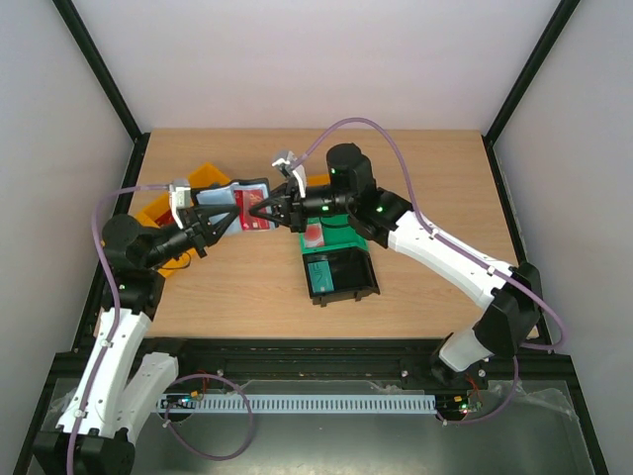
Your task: Take the credit cards out of the card holder
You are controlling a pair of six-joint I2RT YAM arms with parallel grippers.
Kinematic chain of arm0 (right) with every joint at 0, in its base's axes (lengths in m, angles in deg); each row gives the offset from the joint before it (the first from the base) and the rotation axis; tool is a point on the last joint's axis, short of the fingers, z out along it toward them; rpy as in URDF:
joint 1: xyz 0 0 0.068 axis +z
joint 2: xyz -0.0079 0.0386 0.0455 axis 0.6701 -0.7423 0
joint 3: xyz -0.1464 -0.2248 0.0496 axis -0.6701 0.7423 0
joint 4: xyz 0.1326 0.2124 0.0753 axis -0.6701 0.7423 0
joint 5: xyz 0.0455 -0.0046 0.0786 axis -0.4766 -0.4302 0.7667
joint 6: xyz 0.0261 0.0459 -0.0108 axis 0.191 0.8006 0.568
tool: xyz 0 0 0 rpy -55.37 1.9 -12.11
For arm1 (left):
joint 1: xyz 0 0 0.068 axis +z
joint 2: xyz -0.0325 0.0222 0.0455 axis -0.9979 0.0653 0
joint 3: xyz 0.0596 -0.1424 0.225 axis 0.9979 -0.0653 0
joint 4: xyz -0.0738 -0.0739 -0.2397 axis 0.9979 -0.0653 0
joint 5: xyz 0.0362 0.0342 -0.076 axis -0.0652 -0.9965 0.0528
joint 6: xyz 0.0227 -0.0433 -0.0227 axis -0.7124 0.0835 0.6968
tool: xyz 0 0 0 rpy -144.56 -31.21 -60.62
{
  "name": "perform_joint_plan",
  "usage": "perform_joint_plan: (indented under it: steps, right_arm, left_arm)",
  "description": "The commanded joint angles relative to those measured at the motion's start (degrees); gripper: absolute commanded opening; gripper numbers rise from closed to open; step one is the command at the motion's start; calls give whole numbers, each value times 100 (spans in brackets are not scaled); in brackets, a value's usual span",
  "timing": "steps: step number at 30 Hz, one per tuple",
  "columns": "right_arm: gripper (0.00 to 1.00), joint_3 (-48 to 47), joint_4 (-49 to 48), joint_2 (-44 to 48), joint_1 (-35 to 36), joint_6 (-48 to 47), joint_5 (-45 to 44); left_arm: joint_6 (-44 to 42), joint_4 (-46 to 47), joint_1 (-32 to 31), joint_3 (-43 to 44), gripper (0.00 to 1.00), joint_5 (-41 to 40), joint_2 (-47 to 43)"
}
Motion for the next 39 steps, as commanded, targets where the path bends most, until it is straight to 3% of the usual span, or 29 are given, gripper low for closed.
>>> perform_joint_plan:
  steps: [1,10,16,19,24,27,32,39]
  right_arm:
    - [2,213,-449,-278,221,70,609]
    - [2,88,-320,-362,409,-168,1430]
    - [2,9,-48,-485,416,-309,1089]
    - [2,-239,-68,-727,418,-2,96]
    - [2,-621,-236,-1059,423,244,-248]
    - [2,-600,-342,-1067,388,270,-42]
    - [21,-158,-446,-736,103,360,364]
    - [25,206,-170,-193,-120,37,700]
  left_arm:
    - [73,715,-319,248,2,1320,-91]
    - [898,1871,-265,166,23,1045,109]
    - [893,2029,-329,201,26,1053,145]
    - [665,1859,-513,201,23,1151,192]
    - [615,1816,-655,226,3,1246,226]
    - [616,1752,-655,247,2,1343,157]
    - [-240,529,-449,374,2,1060,-117]
    - [-580,53,-107,249,2,412,-374]
